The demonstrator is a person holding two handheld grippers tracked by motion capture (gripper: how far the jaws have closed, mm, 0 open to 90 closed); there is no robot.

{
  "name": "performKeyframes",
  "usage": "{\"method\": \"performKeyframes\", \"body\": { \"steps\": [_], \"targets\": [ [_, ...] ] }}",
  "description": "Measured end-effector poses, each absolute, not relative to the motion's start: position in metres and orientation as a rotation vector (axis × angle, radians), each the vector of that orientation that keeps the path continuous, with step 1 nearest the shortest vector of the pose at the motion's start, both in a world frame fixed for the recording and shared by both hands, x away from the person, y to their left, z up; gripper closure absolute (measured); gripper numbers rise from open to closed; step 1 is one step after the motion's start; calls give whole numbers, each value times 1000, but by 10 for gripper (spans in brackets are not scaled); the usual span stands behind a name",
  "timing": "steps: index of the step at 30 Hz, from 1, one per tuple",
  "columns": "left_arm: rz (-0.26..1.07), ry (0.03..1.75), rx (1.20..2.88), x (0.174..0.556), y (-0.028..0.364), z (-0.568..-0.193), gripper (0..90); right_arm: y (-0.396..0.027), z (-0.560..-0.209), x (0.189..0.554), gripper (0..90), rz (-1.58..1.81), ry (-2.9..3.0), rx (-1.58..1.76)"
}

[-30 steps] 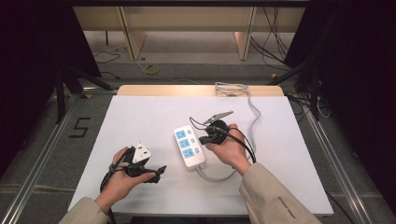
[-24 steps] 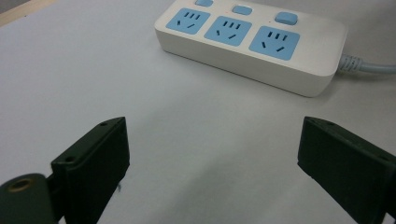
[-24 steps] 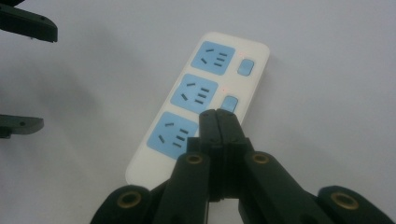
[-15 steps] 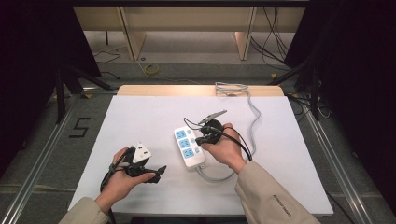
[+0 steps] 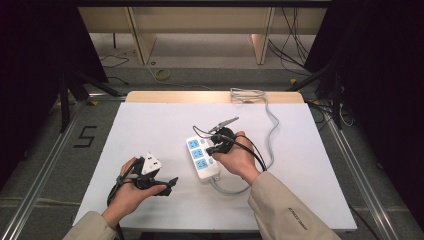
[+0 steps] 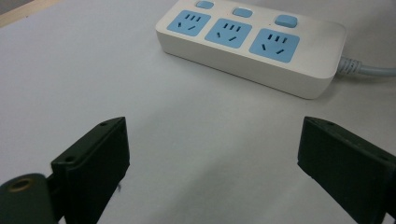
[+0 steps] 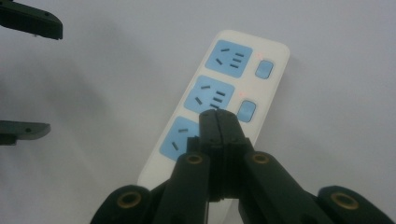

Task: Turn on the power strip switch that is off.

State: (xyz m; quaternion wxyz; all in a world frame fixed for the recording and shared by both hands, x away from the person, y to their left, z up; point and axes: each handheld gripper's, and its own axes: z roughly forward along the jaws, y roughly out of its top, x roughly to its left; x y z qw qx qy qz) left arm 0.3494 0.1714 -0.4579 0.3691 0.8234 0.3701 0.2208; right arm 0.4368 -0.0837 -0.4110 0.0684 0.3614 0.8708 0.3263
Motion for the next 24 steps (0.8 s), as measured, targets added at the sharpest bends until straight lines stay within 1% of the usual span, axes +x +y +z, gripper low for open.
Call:
{"method": "performKeyframes", "body": {
  "steps": [24],
  "targets": [
    [571, 940, 2119, 349, 171, -458, 86, -78, -413, 446, 900, 916, 2658, 1115]
  ]
}}
